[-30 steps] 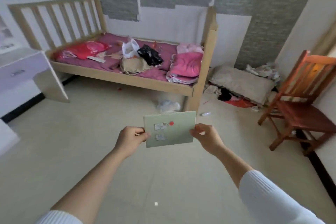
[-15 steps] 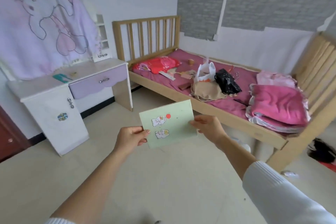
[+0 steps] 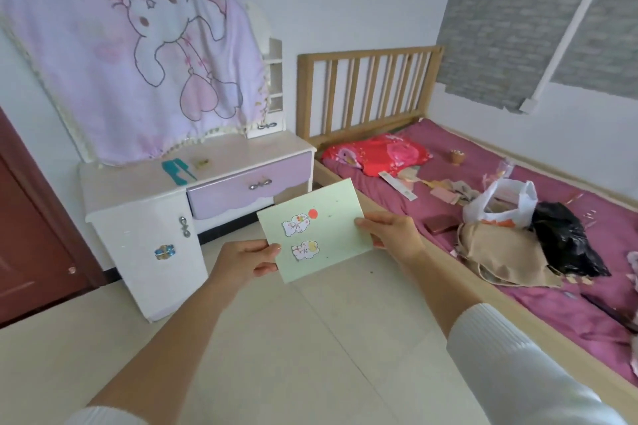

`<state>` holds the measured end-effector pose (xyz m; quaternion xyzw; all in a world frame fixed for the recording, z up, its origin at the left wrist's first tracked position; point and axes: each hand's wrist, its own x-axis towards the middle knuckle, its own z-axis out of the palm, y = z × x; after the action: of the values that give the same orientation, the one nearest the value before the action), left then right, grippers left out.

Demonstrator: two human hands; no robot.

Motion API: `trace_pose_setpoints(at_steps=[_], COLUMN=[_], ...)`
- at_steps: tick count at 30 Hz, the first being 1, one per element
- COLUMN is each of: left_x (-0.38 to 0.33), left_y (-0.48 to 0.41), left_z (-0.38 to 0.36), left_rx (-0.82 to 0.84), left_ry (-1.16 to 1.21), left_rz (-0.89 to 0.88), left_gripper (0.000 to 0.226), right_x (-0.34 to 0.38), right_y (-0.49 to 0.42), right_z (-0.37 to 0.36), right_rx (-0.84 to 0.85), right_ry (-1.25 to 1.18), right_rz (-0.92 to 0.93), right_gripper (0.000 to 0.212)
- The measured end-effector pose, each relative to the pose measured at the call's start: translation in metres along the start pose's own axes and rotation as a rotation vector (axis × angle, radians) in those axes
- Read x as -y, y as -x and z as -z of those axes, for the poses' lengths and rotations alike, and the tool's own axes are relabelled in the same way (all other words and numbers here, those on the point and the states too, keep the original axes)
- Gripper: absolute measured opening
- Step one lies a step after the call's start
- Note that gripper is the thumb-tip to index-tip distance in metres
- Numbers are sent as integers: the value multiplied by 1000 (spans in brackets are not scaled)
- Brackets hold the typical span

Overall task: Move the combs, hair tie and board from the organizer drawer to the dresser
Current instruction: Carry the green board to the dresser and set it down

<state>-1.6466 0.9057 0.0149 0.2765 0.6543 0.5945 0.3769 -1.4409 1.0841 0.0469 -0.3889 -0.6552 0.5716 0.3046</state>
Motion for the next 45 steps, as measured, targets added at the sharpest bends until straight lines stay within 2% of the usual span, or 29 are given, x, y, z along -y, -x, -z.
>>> trace_pose_setpoints(at_steps=[2, 6, 9, 13, 18, 22, 25, 28, 30, 33, 38, 45], left_x=[-2, -10, -19, -42, -51, -40, -26, -12, -5, 4, 26, 53], left_y=[-45, -150, -226, -318, -407, -475, -528, -581, -616, -659, -713, -751], left_z=[17, 61, 96, 124, 140, 160, 183, 213, 229, 238, 247, 247], left_rx=[-9, -55, -123, -136, -194, -271, -291, -335, -316, -271, -316, -388], left_ry=[20, 98, 173, 335, 513, 569, 600, 633, 537, 203, -25, -361], left_rz=[-1, 24, 59, 78, 138, 200, 268, 320, 355, 429, 503, 531], left_gripper=[17, 20, 26, 26, 8, 6, 8, 17, 31, 38, 18, 0], right_x=[-1, 0, 4, 9, 17, 14, 9, -4, -15, -32, -56, -88], right_y=[-51, -163, -239, -328, -409, -474, -534, -603, -646, -702, -766, -801], right_z=[-23, -78, -120, -186, -265, -308, -330, -343, -350, -363, -398, -438], right_rx=[19, 41, 70, 63, 99, 126, 152, 216, 276, 370, 405, 461], right_ry=[-56, -179, -258, -372, -348, -287, -197, -104, -26, 120, 293, 465], right_rz=[-46, -114, -185, -238, -274, -269, -286, -335, -383, -440, -475, -520], right_gripper=[15, 12, 17, 12, 32, 22, 6, 5, 4, 9, 22, 46])
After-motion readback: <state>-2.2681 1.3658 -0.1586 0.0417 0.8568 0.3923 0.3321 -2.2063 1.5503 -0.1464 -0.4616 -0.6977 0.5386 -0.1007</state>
